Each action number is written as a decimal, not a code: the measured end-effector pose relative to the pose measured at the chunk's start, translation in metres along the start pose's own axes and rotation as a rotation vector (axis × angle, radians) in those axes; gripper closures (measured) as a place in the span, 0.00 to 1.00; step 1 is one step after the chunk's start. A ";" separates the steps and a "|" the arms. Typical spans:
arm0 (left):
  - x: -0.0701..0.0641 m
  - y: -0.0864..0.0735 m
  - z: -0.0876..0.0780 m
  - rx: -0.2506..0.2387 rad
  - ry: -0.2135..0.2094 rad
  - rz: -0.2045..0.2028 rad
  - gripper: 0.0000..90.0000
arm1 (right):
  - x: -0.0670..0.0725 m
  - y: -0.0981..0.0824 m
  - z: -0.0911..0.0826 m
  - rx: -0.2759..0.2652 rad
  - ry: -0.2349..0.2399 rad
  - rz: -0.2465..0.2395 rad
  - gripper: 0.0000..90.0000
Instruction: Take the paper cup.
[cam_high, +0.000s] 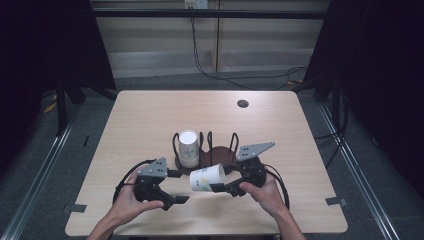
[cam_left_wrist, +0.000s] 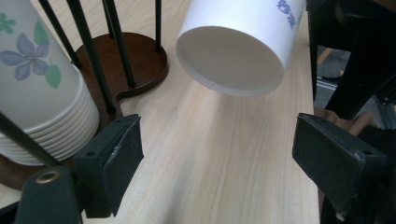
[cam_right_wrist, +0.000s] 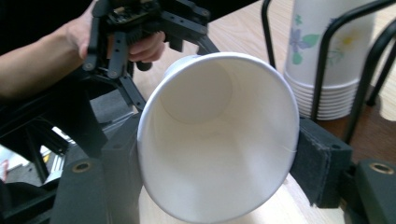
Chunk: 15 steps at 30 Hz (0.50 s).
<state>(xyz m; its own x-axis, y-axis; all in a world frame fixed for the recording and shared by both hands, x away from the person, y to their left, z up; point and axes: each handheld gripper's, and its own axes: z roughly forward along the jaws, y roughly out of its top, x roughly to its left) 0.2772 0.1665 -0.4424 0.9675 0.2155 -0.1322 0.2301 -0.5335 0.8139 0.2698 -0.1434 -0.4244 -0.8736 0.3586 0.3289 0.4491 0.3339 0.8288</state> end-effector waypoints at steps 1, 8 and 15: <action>0.000 -0.002 -0.001 -0.002 0.009 -0.004 0.18 | 0.000 0.000 -0.001 0.004 -0.005 -0.001 0.31; 0.005 -0.012 -0.010 -0.023 0.042 -0.044 0.18 | -0.005 -0.002 -0.010 0.027 -0.052 0.016 0.31; 0.013 -0.015 -0.026 -0.107 0.073 -0.059 0.18 | -0.006 -0.007 -0.021 0.046 -0.091 0.027 0.31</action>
<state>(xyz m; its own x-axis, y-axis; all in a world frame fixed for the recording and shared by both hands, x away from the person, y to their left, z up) 0.2832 0.1985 -0.4420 0.9416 0.3049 -0.1432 0.2700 -0.4292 0.8619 0.2678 -0.1667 -0.4227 -0.8414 0.4449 0.3069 0.4824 0.3621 0.7976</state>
